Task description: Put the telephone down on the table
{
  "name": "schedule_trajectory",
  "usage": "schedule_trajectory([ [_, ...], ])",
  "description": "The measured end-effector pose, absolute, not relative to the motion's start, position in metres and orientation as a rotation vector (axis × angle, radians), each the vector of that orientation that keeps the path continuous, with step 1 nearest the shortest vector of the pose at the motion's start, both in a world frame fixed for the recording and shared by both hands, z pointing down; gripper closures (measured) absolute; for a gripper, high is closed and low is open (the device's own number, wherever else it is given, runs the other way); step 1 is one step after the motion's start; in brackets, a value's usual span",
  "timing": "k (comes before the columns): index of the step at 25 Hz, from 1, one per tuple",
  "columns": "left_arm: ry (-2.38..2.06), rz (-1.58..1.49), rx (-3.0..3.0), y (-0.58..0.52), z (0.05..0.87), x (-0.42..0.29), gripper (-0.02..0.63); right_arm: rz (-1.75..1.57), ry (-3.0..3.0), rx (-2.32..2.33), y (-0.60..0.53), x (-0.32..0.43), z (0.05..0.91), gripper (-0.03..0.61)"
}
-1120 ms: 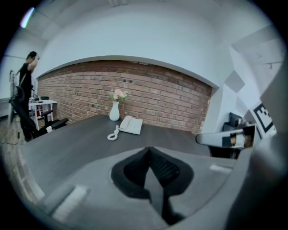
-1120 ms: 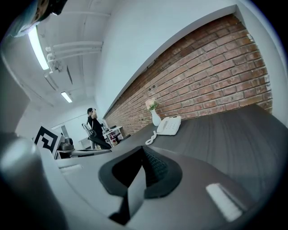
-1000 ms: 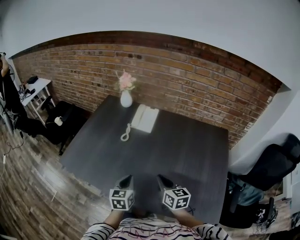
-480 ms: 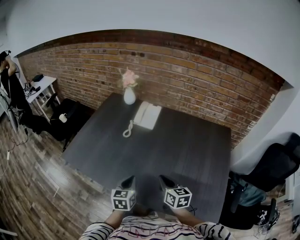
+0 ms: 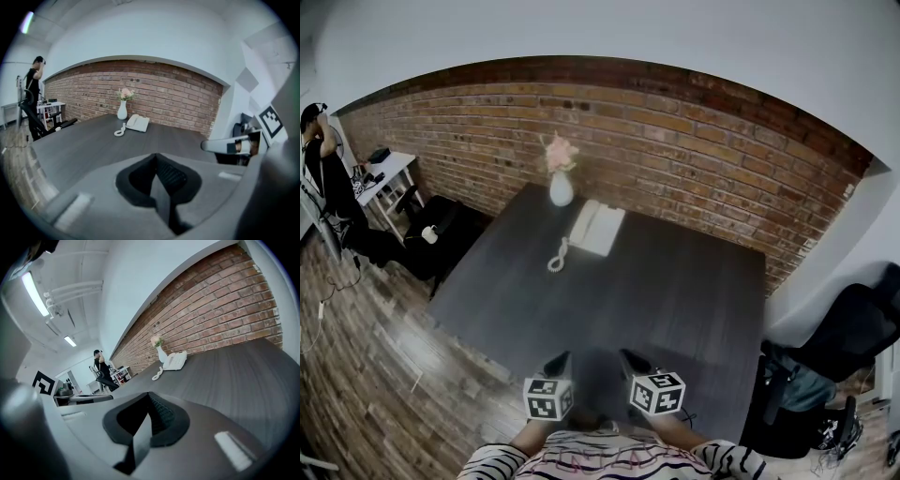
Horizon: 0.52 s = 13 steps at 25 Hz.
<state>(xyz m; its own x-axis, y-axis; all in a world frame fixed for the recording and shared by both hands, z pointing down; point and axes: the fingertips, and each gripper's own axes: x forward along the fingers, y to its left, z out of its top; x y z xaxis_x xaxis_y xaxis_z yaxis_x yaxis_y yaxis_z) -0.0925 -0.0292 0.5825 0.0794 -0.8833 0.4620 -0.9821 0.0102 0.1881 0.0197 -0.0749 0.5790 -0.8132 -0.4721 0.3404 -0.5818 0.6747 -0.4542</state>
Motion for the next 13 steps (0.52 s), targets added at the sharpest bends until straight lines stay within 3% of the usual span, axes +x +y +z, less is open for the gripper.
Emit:
schedule_trajectory([
  [13, -1.821, 0.276, 1.908, -0.0310, 0.5838, -0.0960, 0.611, 0.855, -2.698, 0.862, -0.0738, 0.0112, 0.5772, 0.578],
])
